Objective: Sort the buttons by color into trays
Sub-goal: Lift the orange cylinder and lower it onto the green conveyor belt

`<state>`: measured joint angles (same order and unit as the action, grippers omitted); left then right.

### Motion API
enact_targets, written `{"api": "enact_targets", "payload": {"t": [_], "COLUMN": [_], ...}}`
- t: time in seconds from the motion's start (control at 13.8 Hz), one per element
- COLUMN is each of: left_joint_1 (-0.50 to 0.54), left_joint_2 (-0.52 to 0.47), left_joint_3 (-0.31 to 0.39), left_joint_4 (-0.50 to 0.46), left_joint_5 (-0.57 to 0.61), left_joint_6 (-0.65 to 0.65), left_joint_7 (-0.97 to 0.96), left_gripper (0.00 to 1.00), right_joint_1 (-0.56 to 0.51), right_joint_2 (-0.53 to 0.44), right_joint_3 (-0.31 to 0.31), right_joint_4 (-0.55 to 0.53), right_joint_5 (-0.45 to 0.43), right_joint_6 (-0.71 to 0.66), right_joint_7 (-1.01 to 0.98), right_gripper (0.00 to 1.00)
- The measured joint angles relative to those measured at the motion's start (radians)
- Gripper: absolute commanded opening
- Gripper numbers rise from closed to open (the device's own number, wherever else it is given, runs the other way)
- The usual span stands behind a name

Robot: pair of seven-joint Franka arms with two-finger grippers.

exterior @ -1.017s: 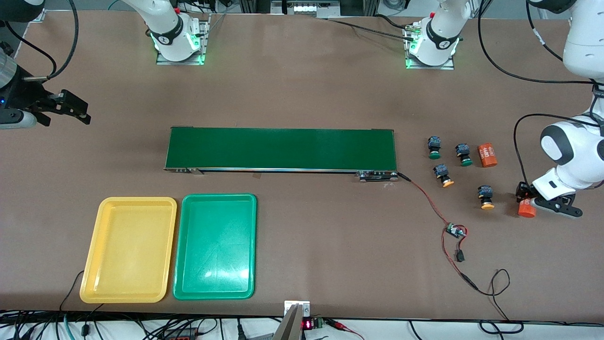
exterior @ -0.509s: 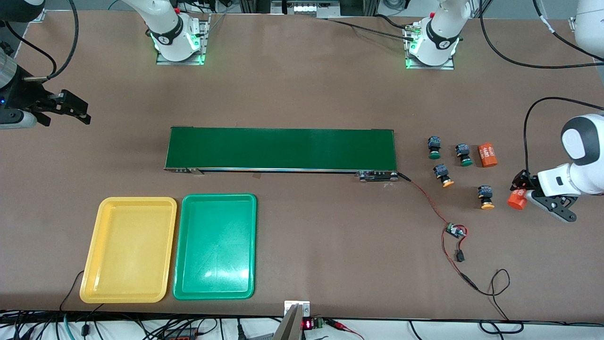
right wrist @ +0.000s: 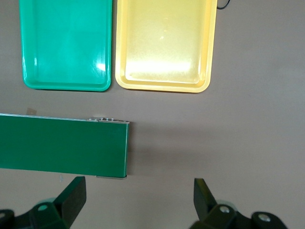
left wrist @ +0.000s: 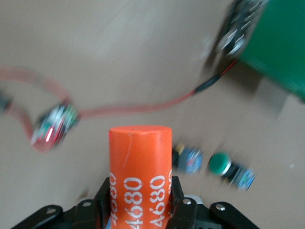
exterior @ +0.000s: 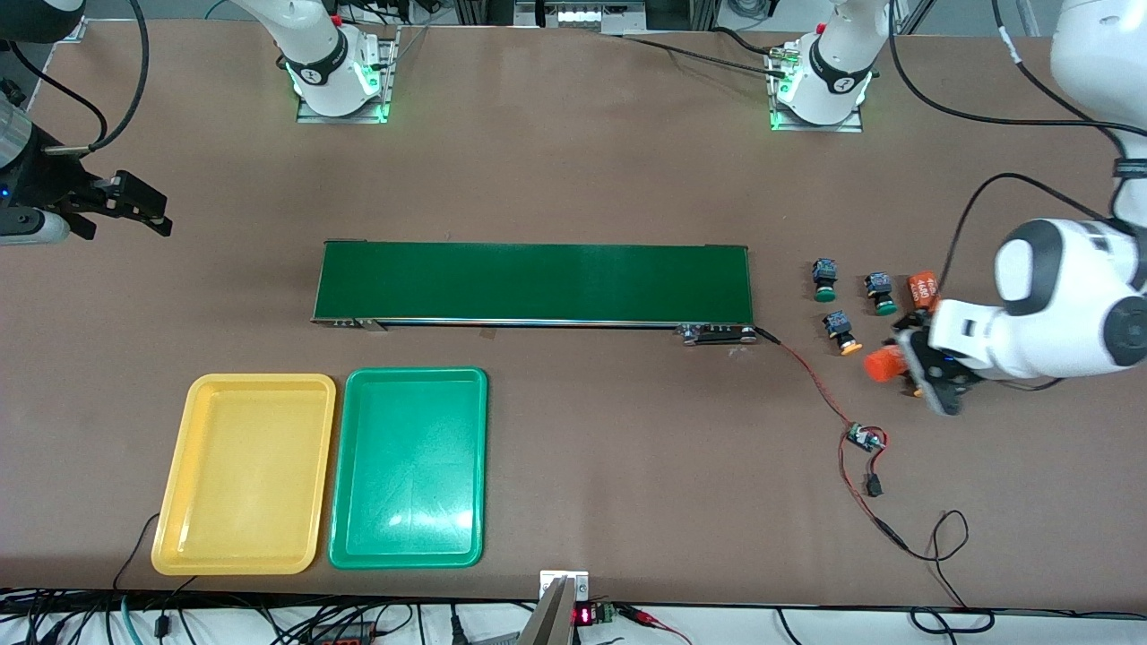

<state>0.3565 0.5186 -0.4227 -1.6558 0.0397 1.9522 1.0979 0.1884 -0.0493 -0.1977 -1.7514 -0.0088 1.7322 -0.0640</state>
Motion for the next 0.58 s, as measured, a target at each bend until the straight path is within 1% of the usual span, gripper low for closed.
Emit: {"api": "enact_targets", "payload": {"t": [0.15, 0.36, 0.58], "left_joint_1": [-0.003, -0.007, -0.01], "left_joint_2": [0.001, 0.002, 0.003], "left_joint_3": [-0.095, -0.209, -0.299], "left_joint_4": [-0.001, -0.006, -0.068], "left_joint_5": [0.0, 0.0, 0.0], "left_joint_6": [0.0, -0.003, -0.01], "left_joint_7": [0.003, 0.012, 0.016], "left_gripper": [0.13, 0.13, 0.1], "right_joint_1": [-0.001, -0.001, -0.003], "right_joint_2": [0.001, 0.002, 0.003], "right_joint_3": [0.0, 0.0, -0.003], "right_joint_4": [-0.001, -0.001, -0.002], "right_joint_5": [0.0, 0.0, 0.0], "right_joint_6": [0.0, 0.0, 0.0], "right_joint_7": [0.0, 0.001, 0.004], "right_gripper": [1.0, 1.0, 1.0]}}
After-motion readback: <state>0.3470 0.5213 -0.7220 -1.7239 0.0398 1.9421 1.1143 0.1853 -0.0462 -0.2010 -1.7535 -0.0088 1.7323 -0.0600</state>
